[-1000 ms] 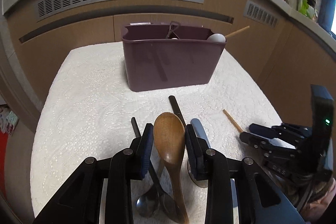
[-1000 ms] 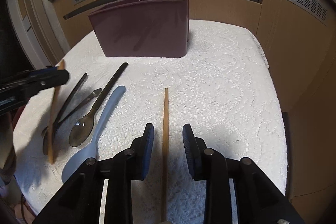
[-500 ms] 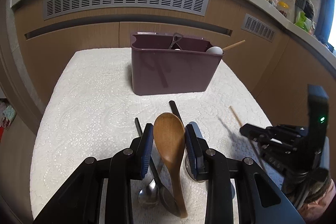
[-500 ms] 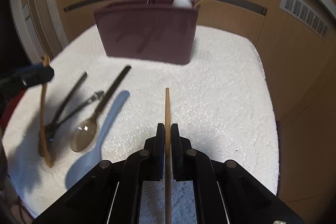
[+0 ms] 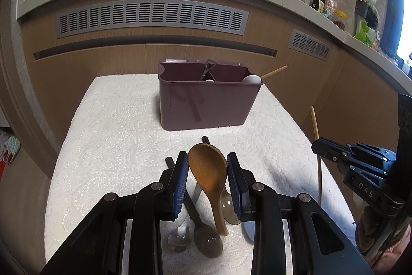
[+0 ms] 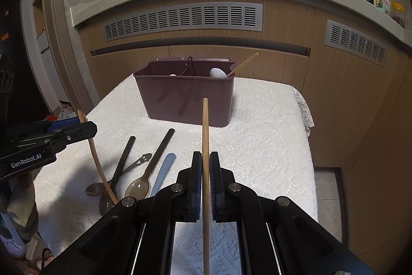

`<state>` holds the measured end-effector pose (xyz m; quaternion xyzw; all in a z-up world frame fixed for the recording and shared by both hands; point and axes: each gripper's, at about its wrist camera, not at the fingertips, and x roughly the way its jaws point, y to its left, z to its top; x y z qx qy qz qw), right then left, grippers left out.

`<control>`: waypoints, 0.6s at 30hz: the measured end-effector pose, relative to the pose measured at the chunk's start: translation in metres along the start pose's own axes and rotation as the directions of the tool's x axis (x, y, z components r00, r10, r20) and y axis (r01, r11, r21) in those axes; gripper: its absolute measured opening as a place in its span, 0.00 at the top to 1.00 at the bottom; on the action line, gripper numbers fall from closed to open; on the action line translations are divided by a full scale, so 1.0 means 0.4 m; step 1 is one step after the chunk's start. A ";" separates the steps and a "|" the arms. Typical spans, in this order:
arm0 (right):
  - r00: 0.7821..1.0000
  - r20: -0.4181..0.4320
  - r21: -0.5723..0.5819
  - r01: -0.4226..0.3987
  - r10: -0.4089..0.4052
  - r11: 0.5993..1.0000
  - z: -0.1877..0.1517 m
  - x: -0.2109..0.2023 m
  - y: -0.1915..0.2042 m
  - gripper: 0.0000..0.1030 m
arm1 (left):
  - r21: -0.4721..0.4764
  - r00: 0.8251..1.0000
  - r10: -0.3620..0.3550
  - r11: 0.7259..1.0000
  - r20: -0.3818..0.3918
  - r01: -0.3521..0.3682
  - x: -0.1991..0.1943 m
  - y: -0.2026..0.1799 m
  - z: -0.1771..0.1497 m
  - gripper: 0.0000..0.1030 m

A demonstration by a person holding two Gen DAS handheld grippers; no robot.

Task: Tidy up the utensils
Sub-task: 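Carry spoon and chopstick over the maroon holder and open both tools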

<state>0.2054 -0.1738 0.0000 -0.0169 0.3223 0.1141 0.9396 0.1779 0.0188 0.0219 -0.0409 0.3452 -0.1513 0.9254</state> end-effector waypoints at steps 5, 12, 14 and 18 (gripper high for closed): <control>1.000 0.024 0.005 -0.005 0.004 1.000 0.004 -0.017 0.000 0.95 | 0.004 1.000 -0.008 1.000 0.020 0.008 -0.022 -0.008 0.006 0.70; 0.997 0.070 -0.003 -0.011 0.011 1.000 0.020 -0.055 0.008 0.95 | 0.012 0.999 -0.020 1.000 0.042 0.020 -0.043 -0.019 0.022 0.70; 0.997 0.078 -0.004 -0.010 0.011 1.000 0.026 -0.057 0.008 0.95 | 0.014 0.998 -0.018 1.000 0.052 0.017 -0.047 -0.022 0.032 0.70; 0.995 0.104 -0.006 -0.007 0.008 1.000 0.052 -0.063 0.015 0.95 | 0.038 0.995 -0.020 0.999 0.093 0.016 -0.063 -0.032 0.087 0.70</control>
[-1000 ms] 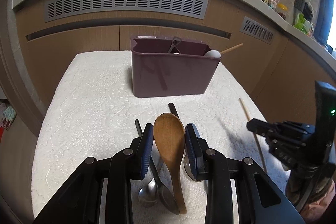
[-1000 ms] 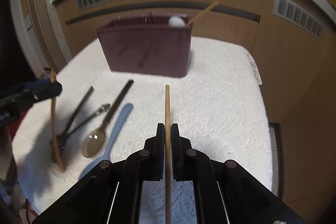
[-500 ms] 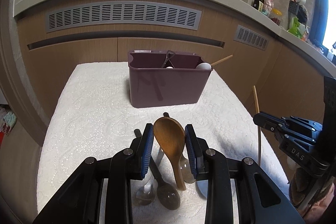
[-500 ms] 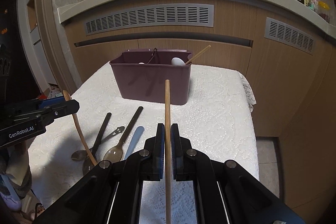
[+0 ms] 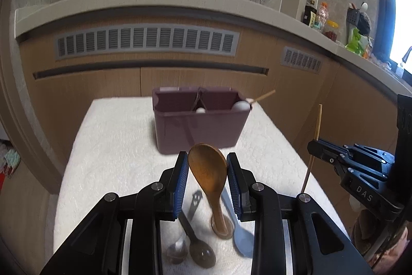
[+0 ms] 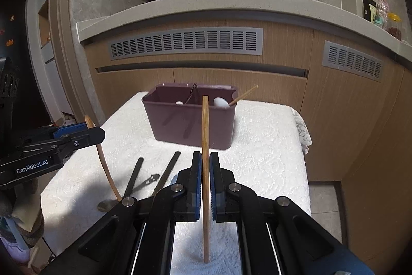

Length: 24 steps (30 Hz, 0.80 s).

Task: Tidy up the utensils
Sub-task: 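Carry spoon and chopstick over the maroon holder and open both tools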

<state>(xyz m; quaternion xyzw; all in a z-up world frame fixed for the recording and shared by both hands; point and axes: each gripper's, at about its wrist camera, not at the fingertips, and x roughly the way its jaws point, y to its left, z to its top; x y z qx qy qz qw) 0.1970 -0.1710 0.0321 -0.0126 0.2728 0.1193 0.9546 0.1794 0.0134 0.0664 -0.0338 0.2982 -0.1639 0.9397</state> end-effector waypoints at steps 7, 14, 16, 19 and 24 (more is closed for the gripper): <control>0.975 0.221 -0.041 0.018 -0.009 0.999 0.208 -0.085 0.001 0.95 | 0.090 0.978 -0.015 0.996 0.208 -0.004 -0.070 -0.029 0.231 0.70; 0.913 0.406 -0.067 0.061 -0.029 0.996 0.427 -0.122 0.011 0.95 | 0.101 0.945 0.015 0.994 0.326 -0.050 -0.047 -0.013 0.417 0.70; 0.912 0.411 -0.076 0.053 -0.017 0.996 0.455 -0.096 0.016 0.95 | 0.096 0.947 0.023 0.994 0.321 -0.056 -0.014 0.001 0.439 0.70; 0.914 0.404 -0.084 0.064 -0.024 0.994 0.473 -0.035 0.021 0.95 | 0.088 0.949 0.042 0.993 0.314 -0.073 0.033 0.031 0.448 0.70; 0.933 0.357 -0.091 0.076 -0.038 0.993 0.467 0.091 0.030 0.95 | 0.055 0.966 0.052 0.996 0.255 -0.068 0.144 0.081 0.432 0.70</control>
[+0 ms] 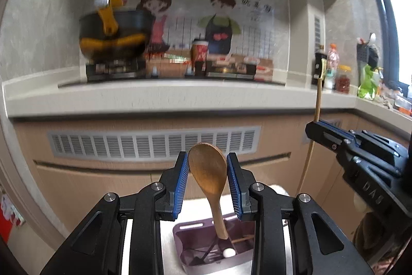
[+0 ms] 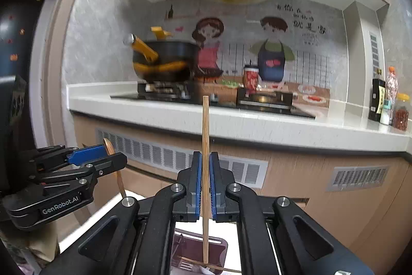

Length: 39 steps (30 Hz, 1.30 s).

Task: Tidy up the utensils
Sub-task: 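Carry spoon and chopstick over the maroon holder and open both tools, then reach the right tool to the light blue plastic spoon and grasp it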

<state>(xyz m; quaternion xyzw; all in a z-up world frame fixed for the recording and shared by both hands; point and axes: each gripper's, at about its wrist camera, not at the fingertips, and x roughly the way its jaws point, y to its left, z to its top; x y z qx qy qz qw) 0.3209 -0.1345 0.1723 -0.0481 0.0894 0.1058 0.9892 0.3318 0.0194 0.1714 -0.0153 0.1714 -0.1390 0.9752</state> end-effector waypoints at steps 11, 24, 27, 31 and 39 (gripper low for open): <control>0.985 -0.172 0.035 0.000 0.006 0.999 -0.163 0.178 0.006 0.95 | -0.058 0.985 -0.025 0.998 -0.173 0.015 0.181 0.045 -0.155 0.70; 0.932 -0.362 0.087 0.032 0.002 0.996 -0.325 0.206 -0.032 0.73 | -0.141 0.958 -0.061 0.990 -0.279 0.022 0.162 0.069 -0.281 0.57; 0.923 -0.384 0.080 0.048 -0.014 0.996 -0.351 0.170 -0.034 0.65 | -0.135 0.955 -0.040 0.991 -0.295 -0.001 0.124 0.068 -0.309 0.48; 0.923 -0.385 0.064 0.033 -0.006 0.997 -0.378 0.098 -0.021 0.53 | -0.150 0.946 -0.022 0.988 -0.324 -0.028 0.059 0.077 -0.363 0.45; 0.916 -0.399 -0.003 0.048 -0.045 0.999 -0.440 -0.054 0.035 0.24 | -0.171 0.907 0.022 0.980 -0.420 -0.103 -0.068 0.093 -0.493 0.35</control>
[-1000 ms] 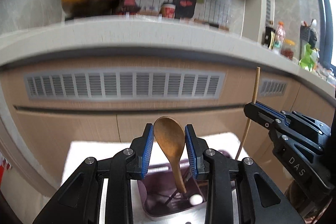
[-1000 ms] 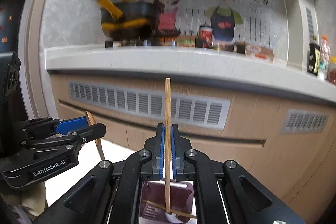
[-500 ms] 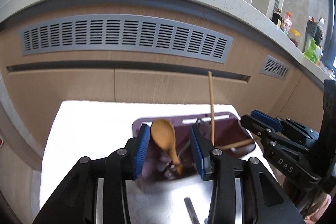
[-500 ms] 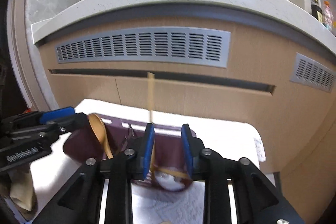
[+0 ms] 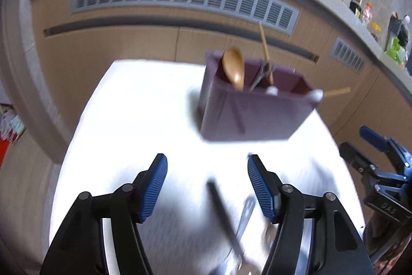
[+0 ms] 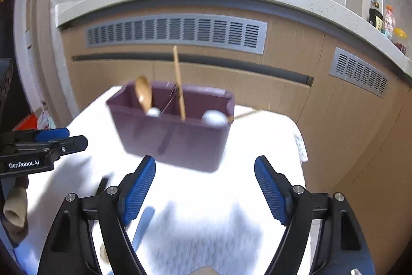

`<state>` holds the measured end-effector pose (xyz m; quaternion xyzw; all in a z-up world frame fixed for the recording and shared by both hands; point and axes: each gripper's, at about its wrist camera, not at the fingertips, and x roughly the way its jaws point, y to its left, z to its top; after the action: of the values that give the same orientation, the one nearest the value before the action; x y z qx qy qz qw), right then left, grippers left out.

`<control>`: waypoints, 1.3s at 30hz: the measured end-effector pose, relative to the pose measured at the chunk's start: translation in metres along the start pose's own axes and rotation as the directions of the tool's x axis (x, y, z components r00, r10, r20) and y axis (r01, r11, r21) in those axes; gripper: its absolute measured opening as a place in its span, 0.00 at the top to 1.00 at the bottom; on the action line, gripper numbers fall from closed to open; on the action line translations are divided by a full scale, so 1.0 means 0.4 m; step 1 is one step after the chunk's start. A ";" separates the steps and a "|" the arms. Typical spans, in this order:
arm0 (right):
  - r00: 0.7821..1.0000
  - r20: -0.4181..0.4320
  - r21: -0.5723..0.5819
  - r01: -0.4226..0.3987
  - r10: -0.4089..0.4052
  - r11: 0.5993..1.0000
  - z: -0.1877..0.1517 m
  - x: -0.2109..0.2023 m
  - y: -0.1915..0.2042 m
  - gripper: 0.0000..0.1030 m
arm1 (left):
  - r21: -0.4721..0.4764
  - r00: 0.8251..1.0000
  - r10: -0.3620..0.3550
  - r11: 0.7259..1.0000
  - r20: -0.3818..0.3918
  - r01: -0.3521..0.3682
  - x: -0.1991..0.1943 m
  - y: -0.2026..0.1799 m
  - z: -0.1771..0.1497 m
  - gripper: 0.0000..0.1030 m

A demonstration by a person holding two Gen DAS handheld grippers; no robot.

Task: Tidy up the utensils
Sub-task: 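Reach the right tool to the light blue plastic spoon and grasp it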

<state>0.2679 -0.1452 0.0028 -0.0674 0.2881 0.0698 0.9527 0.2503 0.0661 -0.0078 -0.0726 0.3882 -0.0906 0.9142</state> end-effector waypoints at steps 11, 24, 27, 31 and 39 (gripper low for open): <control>0.980 -0.169 -0.028 -0.108 0.102 0.994 -0.192 -0.057 0.088 0.20 | 0.015 0.997 0.060 0.998 -0.056 -0.059 -0.060 0.009 -0.155 0.28; 0.959 -0.250 0.041 -0.131 0.137 0.991 -0.276 -0.065 0.172 0.40 | -0.057 0.996 0.084 0.995 -0.027 -0.086 -0.088 0.039 -0.158 0.23; 0.964 -0.247 0.002 -0.100 0.097 0.995 -0.279 -0.063 0.204 0.42 | -0.063 0.996 0.082 0.995 -0.025 -0.083 -0.097 0.050 -0.164 0.22; 0.960 -0.274 -0.007 -0.061 0.056 0.998 -0.280 -0.051 0.212 0.42 | -0.087 0.997 0.078 0.993 -0.015 -0.079 -0.109 0.072 -0.166 0.22; 0.960 -0.275 -0.003 -0.048 0.045 0.999 -0.279 -0.055 0.206 0.73 | -0.097 0.997 0.070 0.993 -0.009 -0.071 -0.119 0.072 -0.166 0.22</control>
<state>0.1755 -0.0854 -0.0841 -0.0741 0.4185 0.0834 0.9013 0.1729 0.1008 -0.0261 -0.1028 0.3970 -0.0395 0.9112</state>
